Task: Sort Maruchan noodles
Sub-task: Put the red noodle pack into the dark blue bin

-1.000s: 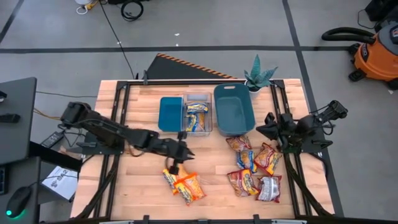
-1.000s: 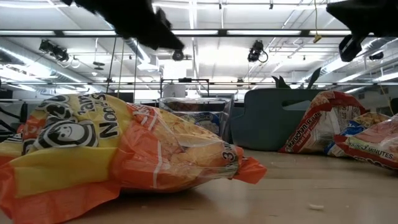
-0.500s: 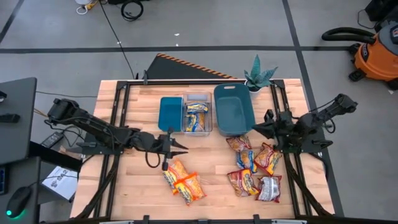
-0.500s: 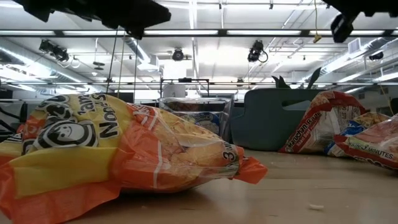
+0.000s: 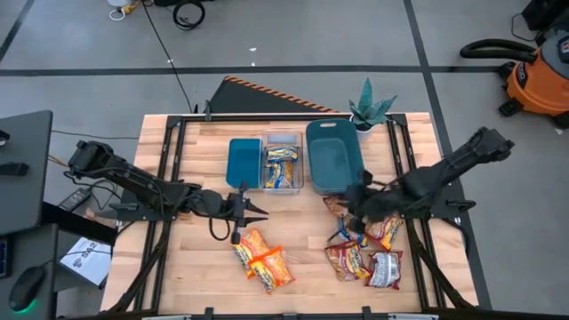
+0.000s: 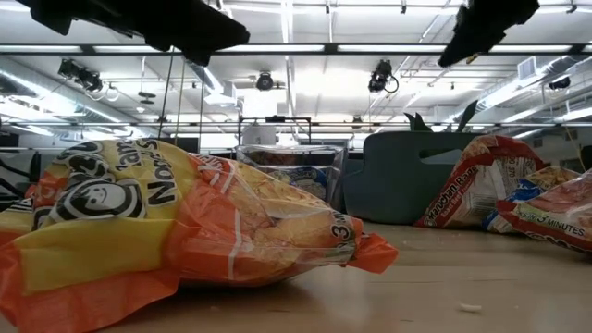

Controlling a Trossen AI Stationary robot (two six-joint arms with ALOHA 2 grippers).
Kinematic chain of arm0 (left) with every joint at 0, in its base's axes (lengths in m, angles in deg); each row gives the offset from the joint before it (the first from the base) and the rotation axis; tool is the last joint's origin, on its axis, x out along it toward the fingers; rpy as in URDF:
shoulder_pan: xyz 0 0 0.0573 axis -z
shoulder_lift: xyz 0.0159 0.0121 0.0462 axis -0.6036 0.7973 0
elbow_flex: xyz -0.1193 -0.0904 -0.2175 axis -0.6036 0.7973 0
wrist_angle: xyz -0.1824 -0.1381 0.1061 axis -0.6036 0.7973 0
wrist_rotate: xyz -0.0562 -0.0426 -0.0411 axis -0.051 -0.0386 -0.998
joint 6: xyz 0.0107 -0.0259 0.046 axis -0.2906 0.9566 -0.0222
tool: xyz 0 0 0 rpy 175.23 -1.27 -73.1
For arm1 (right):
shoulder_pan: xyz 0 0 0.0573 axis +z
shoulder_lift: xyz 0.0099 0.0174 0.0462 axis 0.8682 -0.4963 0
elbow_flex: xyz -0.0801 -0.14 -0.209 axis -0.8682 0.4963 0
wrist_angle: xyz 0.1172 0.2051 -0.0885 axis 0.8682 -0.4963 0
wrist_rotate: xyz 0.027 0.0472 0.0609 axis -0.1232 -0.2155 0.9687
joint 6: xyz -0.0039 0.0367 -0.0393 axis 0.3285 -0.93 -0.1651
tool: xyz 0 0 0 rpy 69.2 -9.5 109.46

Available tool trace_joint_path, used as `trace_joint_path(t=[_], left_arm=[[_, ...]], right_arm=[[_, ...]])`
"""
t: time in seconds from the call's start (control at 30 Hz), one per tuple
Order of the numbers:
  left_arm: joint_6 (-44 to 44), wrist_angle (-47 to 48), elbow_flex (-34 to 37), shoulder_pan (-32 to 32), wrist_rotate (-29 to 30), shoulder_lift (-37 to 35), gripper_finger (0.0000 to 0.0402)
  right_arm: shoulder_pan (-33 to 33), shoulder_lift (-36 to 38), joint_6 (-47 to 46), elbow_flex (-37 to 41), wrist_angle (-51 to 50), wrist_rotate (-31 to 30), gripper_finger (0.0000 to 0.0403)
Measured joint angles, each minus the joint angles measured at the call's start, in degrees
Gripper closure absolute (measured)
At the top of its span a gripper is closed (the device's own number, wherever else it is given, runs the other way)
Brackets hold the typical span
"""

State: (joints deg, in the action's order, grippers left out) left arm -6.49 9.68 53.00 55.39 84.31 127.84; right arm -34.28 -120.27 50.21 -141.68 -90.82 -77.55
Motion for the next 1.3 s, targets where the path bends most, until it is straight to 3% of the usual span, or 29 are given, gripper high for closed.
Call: trace_joint_path(t=[0.27, 0.5, 0.73, 1.03, 1.3], left_arm=[[1.47, 1.76, 0.0, -0.09, 0.02, 0.0, 0.0335], [3.25, 3.73, 0.0, -0.09, 0.2, 0.0, 0.0335], [4.47, 6.1, -0.04, 0.04, 0.66, 0.0, 0.0335], [6.36, 5.5, -0.09, 0.62, 0.67, 0.04, 0.0335], [5.6, 4.93, -0.09, -0.15, 0.76, 0.04, 0.0335]], right_arm=[[-3.78, -18.41, 2.81, -15.22, -21.85, 11.16, 0.0227], [-4.01, -27.39, 10.42, -19.57, -31.27, 13.46, 0.0212], [-3.98, -31.73, 12.64, -19.58, -32.69, 12.05, 0.0258], [-4.49, -32.02, 11.98, -19.58, -33.12, 13.91, 0.039], [-4.29, -30.11, 10.24, -22.07, -37.62, 15.09, 0.0396]])
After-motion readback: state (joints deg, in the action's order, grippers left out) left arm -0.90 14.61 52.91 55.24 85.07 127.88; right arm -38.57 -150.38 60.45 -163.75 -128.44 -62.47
